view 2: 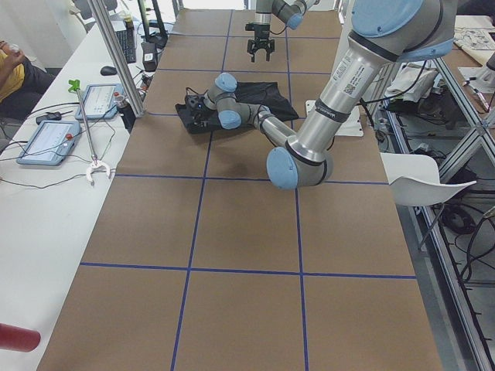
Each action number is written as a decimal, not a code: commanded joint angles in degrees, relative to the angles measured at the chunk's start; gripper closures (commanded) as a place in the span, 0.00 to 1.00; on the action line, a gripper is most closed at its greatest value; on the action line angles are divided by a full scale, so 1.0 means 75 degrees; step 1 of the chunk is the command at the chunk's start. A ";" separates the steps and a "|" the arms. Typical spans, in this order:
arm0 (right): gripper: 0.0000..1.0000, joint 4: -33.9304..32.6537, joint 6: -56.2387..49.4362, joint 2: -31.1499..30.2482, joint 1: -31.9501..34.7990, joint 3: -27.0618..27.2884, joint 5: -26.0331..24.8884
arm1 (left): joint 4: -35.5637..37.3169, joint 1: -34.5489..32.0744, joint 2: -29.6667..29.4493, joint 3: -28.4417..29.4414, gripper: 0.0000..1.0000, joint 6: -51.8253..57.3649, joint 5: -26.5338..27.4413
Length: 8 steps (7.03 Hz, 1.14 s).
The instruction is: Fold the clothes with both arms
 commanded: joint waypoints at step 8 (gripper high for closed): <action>0.00 -0.1462 -0.1823 0.1801 -0.0967 -0.1008 -0.2435 | -0.0890 -0.0799 -0.0512 0.0559 0.00 0.1432 -0.1532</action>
